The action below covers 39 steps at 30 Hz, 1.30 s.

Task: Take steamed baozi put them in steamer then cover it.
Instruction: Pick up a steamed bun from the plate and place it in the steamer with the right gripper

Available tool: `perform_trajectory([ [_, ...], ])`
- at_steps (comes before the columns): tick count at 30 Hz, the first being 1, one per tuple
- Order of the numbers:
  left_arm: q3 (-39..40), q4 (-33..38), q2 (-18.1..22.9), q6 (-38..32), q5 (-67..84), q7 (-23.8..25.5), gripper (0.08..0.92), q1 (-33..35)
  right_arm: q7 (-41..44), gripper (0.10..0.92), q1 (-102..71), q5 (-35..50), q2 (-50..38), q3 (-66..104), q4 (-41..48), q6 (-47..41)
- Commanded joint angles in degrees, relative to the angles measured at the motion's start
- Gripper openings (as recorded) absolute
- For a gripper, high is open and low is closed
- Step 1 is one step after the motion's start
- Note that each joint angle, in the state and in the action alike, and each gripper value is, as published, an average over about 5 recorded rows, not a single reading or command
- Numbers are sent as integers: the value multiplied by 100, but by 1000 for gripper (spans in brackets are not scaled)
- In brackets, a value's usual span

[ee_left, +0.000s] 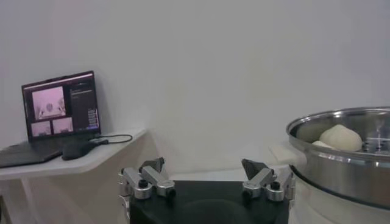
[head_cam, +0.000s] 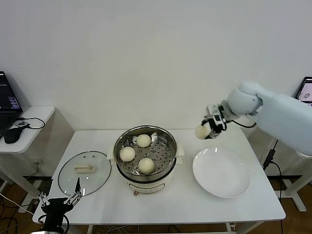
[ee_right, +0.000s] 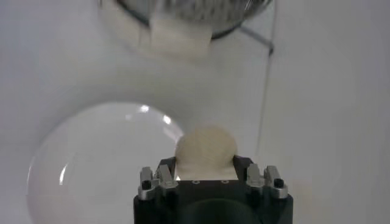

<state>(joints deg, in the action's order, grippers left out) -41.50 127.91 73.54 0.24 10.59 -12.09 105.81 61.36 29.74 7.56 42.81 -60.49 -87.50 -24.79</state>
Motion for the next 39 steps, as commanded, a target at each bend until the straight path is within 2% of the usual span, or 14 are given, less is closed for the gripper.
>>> perform_trajectory([
  [1,-25,8,10,2,19,-1,823,-32,-231,610,1087,1391,1215,-771,-103,-575],
  [8,-97,1,11,-3,57,-4,823,-26,-453,611,580,1569,2098,-769,371,-811],
  [17,-171,41,-3,-6,119,-1,823,-13,-593,611,-131,1351,2731,-818,1086,-1030],
  [39,-163,-60,-30,3,160,12,823,-128,-615,622,-602,772,2785,-840,1526,-1122],
])
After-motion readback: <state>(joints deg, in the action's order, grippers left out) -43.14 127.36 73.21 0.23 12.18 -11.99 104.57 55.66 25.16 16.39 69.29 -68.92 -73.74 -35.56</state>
